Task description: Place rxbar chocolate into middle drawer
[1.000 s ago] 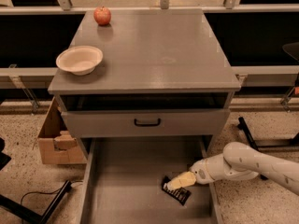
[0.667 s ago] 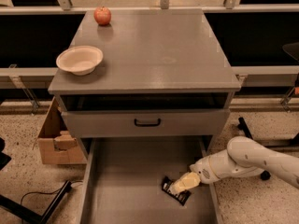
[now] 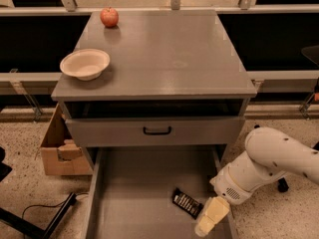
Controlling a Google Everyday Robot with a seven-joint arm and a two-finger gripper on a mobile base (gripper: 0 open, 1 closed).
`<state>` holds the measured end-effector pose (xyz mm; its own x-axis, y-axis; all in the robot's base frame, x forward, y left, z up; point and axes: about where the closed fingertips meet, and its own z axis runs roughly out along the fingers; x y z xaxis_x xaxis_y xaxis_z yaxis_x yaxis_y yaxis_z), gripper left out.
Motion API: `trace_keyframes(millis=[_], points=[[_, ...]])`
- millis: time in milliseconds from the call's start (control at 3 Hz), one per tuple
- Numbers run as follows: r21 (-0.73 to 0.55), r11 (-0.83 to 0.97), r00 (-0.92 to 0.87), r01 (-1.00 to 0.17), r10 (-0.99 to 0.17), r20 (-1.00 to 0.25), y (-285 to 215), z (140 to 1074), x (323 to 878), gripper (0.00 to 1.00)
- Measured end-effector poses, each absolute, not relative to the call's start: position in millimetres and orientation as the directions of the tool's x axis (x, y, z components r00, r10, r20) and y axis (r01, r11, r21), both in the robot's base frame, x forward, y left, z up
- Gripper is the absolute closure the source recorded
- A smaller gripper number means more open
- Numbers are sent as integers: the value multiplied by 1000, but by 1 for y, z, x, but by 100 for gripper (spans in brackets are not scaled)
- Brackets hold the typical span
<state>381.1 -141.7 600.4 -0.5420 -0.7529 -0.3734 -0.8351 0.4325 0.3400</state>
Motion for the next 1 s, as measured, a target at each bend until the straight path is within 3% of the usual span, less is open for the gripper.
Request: trace_keyframes(millis=[333, 667, 1000], points=[[242, 429, -487, -870, -826, -284, -144, 657, 361, 0], [10, 484, -464, -875, -831, -308, -162, 749, 365, 0], [-123, 536, -460, -835, -804, -377, -177, 796, 376, 0]])
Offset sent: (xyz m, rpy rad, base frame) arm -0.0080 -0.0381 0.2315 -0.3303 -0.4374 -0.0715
